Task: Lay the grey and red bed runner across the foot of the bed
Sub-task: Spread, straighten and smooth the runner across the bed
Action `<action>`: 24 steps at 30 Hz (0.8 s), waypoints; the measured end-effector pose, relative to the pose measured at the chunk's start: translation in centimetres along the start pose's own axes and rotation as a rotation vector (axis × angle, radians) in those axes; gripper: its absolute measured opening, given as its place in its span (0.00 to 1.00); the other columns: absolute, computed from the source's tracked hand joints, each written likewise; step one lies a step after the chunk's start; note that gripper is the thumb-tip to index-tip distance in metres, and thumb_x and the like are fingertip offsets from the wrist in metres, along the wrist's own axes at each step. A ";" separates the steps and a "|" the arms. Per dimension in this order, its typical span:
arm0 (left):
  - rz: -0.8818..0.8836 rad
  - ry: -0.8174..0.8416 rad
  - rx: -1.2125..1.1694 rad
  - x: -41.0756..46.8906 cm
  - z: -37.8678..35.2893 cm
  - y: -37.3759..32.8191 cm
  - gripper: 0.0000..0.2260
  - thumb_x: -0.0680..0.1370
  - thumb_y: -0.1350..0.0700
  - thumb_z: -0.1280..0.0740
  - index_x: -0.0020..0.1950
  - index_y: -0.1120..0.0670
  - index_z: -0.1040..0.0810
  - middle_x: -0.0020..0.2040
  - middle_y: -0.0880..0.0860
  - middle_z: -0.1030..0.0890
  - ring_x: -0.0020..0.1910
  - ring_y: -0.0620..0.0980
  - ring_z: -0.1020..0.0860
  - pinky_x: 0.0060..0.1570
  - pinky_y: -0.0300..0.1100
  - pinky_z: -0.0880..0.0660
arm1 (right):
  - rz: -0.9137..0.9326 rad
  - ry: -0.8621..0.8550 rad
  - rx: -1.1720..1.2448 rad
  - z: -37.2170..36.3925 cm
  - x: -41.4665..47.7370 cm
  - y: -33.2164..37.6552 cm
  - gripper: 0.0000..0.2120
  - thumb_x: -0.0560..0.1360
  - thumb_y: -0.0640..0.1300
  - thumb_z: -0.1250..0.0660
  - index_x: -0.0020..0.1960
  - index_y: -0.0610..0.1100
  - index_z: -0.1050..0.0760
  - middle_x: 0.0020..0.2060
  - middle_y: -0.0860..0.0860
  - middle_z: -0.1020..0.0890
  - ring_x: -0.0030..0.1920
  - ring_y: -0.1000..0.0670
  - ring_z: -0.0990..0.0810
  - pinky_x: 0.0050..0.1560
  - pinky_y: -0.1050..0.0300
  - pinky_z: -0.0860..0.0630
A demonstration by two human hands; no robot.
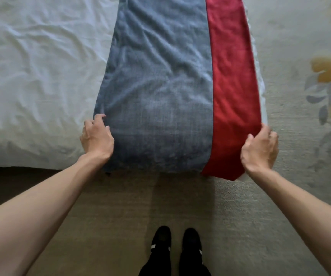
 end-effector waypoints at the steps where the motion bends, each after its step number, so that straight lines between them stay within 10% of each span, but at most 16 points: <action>1: 0.015 -0.015 -0.008 0.3 0.2 0.1 0.16 0.79 0.58 0.38 0.66 0.56 0.32 0.60 0.64 0.29 0.59 0.65 0.29 0.60 0.57 0.32 | -0.046 -0.002 0.025 0.0 0.5 -0.2 0.19 0.77 0.40 0.38 0.66 0.38 0.34 0.59 0.34 0.27 0.60 0.35 0.29 0.61 0.45 0.33; 9: 0.109 -0.030 0.036 2.3 0.9 0.6 0.17 0.78 0.56 0.36 0.65 0.59 0.33 0.59 0.64 0.25 0.59 0.66 0.27 0.59 0.58 0.32 | -0.077 0.063 -0.085 0.5 1.9 -0.9 0.06 0.76 0.41 0.38 0.50 0.40 0.26 0.48 0.36 0.20 0.50 0.35 0.22 0.51 0.46 0.27; 24: 0.089 0.033 0.088 2.0 0.3 1.7 0.11 0.78 0.52 0.36 0.46 0.58 0.19 0.47 0.63 0.19 0.51 0.65 0.23 0.55 0.53 0.33 | -0.039 0.086 -0.193 0.5 1.1 -0.9 0.10 0.76 0.39 0.39 0.52 0.33 0.29 0.46 0.31 0.21 0.48 0.31 0.22 0.49 0.44 0.26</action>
Point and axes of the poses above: each hand's wrist, its own x-axis towards the middle knuckle, its own z-axis out of the back of the hand, y = z × x, the point moved 2 cm from there along x, towards the middle knuckle
